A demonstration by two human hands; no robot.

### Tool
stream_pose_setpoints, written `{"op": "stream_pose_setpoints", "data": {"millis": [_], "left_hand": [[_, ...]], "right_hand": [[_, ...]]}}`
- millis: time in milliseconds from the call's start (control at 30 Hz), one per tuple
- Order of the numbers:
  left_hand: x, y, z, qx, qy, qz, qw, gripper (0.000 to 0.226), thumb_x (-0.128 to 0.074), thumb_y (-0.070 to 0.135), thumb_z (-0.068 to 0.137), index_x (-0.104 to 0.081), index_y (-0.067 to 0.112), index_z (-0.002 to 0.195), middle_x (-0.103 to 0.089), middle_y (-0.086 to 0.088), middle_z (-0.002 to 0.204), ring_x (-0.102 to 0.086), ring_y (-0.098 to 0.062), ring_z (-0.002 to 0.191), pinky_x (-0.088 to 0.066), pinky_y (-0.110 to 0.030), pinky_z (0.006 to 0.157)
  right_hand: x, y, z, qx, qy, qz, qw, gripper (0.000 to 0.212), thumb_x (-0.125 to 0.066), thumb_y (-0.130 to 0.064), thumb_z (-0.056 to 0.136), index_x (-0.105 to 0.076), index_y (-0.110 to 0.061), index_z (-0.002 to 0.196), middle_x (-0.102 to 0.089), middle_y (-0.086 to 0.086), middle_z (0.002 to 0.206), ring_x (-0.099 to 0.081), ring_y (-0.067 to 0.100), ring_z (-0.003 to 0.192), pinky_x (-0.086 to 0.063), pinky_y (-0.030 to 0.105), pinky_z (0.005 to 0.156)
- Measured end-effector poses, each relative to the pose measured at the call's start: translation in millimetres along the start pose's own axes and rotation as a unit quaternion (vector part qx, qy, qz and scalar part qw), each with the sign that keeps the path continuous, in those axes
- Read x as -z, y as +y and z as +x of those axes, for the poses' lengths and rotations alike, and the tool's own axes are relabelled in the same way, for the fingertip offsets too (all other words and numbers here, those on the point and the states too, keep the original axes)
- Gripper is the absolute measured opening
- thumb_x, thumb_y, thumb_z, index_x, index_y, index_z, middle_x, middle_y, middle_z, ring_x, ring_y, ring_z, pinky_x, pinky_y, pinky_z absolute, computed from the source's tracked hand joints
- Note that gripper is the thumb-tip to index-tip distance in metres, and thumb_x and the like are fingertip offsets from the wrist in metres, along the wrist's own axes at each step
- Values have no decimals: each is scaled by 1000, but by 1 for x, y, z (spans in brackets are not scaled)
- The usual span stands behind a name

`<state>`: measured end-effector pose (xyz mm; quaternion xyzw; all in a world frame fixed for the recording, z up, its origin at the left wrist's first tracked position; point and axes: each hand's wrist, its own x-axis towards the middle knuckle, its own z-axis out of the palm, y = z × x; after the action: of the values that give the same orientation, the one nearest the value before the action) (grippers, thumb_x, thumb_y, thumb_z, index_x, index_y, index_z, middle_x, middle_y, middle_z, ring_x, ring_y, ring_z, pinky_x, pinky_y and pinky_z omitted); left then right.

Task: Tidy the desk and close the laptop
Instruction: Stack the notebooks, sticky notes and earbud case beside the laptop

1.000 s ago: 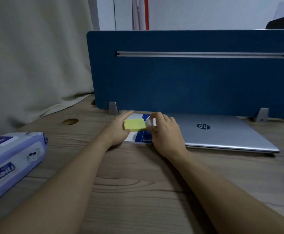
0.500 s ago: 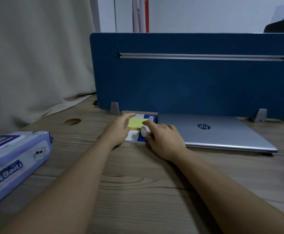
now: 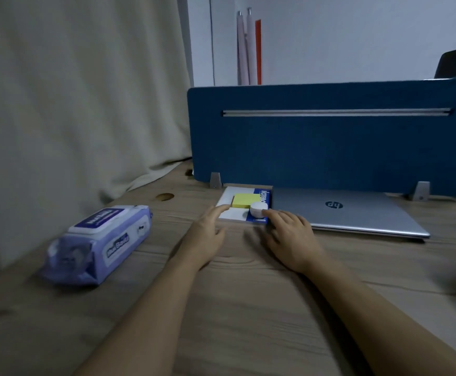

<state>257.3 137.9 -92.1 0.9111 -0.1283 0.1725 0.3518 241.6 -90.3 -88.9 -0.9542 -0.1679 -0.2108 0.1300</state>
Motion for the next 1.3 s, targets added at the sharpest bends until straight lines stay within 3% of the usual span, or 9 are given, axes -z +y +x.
{"op": "stream_pose_setpoints", "data": {"millis": [67, 233, 400, 500, 667, 833, 933, 1067, 1300], "left_hand": [[12, 3, -25, -9, -2, 19, 1000, 60, -56, 19, 93, -35, 52, 138, -33, 1, 158, -40, -21, 139, -37, -32, 107], [45, 9, -76, -45, 44, 77, 995, 58, -57, 14, 90, -43, 38, 141, -36, 1, 157, -21, -13, 148, -30, -35, 114], [71, 10, -114, -105, 68, 136, 983, 56, -59, 4, 85, -53, 21, 138, -50, 1, 146, -25, -21, 148, -23, -33, 117], [88, 5, -135, -102, 95, 191, 972, 55, -64, 7, 80, -56, 20, 134, -53, -2, 144, -28, -27, 146, -28, -42, 117], [113, -6, -158, 19, 172, 269, 948, 63, -74, 23, 73, -56, 24, 134, -33, -8, 157, -18, -40, 147, -16, -63, 112], [136, -40, -163, 139, 192, 246, 940, 77, -71, 33, 80, -37, 19, 148, -13, -17, 161, -9, -50, 145, -17, -65, 111], [138, -47, -159, 177, 187, 212, 943, 82, -66, 38, 85, -25, 18, 153, -5, -19, 162, -10, -53, 143, -18, -63, 112], [135, -51, -146, 165, 177, 187, 952, 79, -63, 36, 90, -19, 23, 154, 0, -20, 161, -14, -52, 141, -23, -59, 112], [127, -54, -124, 96, 188, 217, 953, 71, -65, 41, 87, -33, 30, 150, -26, -17, 149, -46, -46, 115, -42, -50, 97]], "right_hand": [[4, -11, -15, 10, 2, -1, 1000, 51, -39, -43, 96, -32, -28, 145, -47, -1, 146, -39, 19, 134, -25, 44, 114], [14, -43, -48, 13, -24, -9, 1000, 52, -38, -43, 97, -34, -26, 145, -45, 2, 148, -38, 22, 135, -26, 41, 112], [23, -75, -77, 4, -49, 1, 999, 51, -35, -46, 98, -33, -28, 146, -44, 1, 148, -40, 23, 134, -34, 41, 107], [26, -97, -89, 12, -58, 1, 998, 51, -36, -45, 97, -34, -27, 145, -44, 0, 149, -39, 24, 134, -35, 41, 106], [24, -125, -100, 36, -92, -6, 995, 51, -36, -45, 97, -34, -30, 145, -37, -3, 153, -33, 25, 138, -32, 43, 107], [25, -122, -99, 11, -95, -5, 995, 51, -34, -47, 96, -34, -30, 144, -38, -3, 152, -32, 24, 138, -30, 45, 107], [25, -119, -93, -2, -97, -4, 995, 52, -35, -49, 94, -34, -30, 143, -40, -1, 150, -33, 25, 137, -31, 47, 106], [20, -113, -80, -11, -95, -4, 995, 53, -34, -49, 93, -35, -29, 142, -43, 0, 148, -35, 25, 135, -33, 47, 104], [8, -100, -48, -23, -75, -3, 997, 51, -34, -50, 95, -38, -27, 140, -47, 1, 145, -38, 25, 133, -34, 47, 102]]}}
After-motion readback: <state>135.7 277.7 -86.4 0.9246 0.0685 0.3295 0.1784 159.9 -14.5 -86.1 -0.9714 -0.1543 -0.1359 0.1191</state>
